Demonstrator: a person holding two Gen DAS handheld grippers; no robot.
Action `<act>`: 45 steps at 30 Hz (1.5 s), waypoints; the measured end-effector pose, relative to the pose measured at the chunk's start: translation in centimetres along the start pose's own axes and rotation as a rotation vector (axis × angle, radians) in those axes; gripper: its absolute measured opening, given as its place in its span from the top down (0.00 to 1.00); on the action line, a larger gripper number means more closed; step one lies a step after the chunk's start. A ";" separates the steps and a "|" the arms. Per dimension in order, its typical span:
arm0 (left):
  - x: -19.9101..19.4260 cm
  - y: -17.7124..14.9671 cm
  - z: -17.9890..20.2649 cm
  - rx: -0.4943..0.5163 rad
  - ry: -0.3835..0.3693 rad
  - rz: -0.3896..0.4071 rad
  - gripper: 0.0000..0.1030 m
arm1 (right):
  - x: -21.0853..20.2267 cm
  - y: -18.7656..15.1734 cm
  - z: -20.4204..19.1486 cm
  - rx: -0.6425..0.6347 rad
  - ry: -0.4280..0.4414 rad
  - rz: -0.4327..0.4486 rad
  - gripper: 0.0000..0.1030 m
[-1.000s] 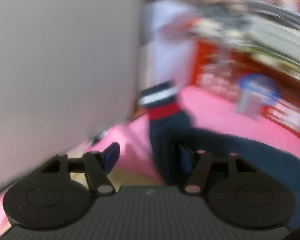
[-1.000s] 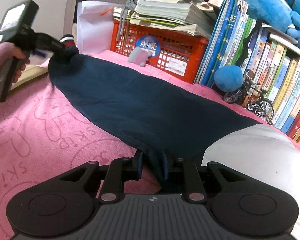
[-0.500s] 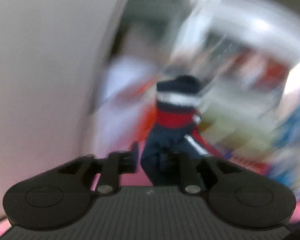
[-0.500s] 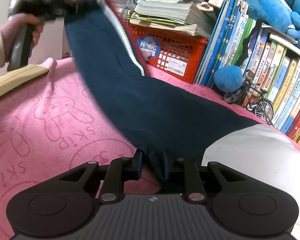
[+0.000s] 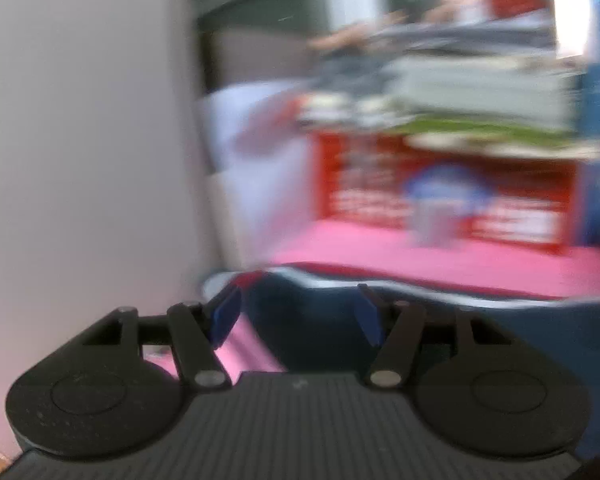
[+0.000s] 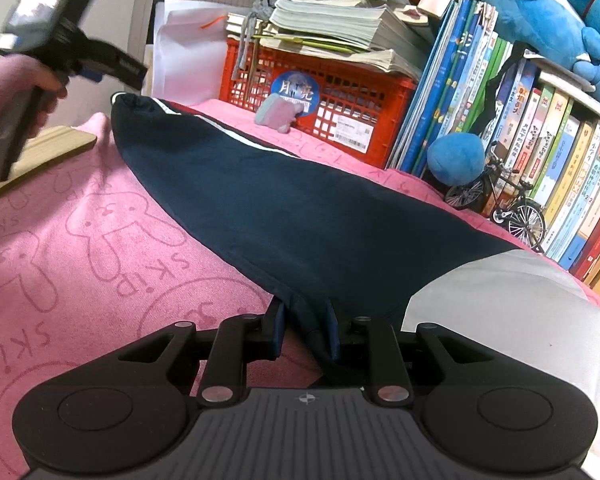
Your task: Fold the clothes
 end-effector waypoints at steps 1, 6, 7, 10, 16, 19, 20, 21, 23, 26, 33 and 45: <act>-1.0 0.0 1.3 -0.004 -0.048 0.006 0.41 | 0.2 0.2 0.0 0.007 0.007 -0.002 0.76; -5.6 -2.2 4.9 -0.150 -0.224 -0.039 0.40 | -0.1 1.6 2.1 0.135 0.072 -0.056 0.36; -6.9 -2.9 5.4 -0.178 -0.256 -0.044 0.39 | -1.4 1.9 3.0 0.180 0.113 -0.063 0.34; -11.3 -4.7 7.6 -0.212 -0.374 -0.053 0.37 | -6.2 1.2 5.4 0.238 0.183 -0.006 0.27; -18.2 -7.8 11.8 -0.223 -0.669 -0.049 0.32 | -17.8 -4.0 12.5 0.221 0.008 0.113 0.21; -21.0 -9.1 13.0 -0.151 -0.714 -0.044 0.31 | -22.6 -8.3 16.2 0.249 -0.090 0.113 0.19; -21.9 -9.7 13.4 -0.124 -0.729 -0.048 0.30 | -23.7 -9.8 17.1 0.258 -0.119 0.095 0.19; -22.7 -10.3 13.8 -0.109 -0.746 -0.057 0.29 | -24.7 -11.3 17.9 0.266 -0.147 0.077 0.19; -24.0 -11.5 14.4 -0.103 -0.782 -0.087 0.28 | -26.3 -13.7 18.8 0.268 -0.181 0.046 0.19; -25.7 -12.9 14.9 -0.144 -0.829 -0.136 0.25 | -28.6 -16.2 18.9 0.268 -0.204 0.036 0.19; -25.5 -13.4 17.8 -0.194 -0.892 -0.125 0.41 | -31.5 -20.1 19.0 0.381 -0.216 0.055 0.13; -28.7 -17.0 13.8 -0.147 -0.924 -0.197 0.89 | -31.8 -22.7 22.0 0.454 -0.346 0.051 0.12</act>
Point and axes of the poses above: each gripper's, at about its wrist camera, not at the fingertips, and x roughly the way its jaws point, z to its right, y to its top, the point moved 9 cm from there along x, roughly the way its jaws point, and after that the axes turned 11 degrees about x, right-handed, at the moved point
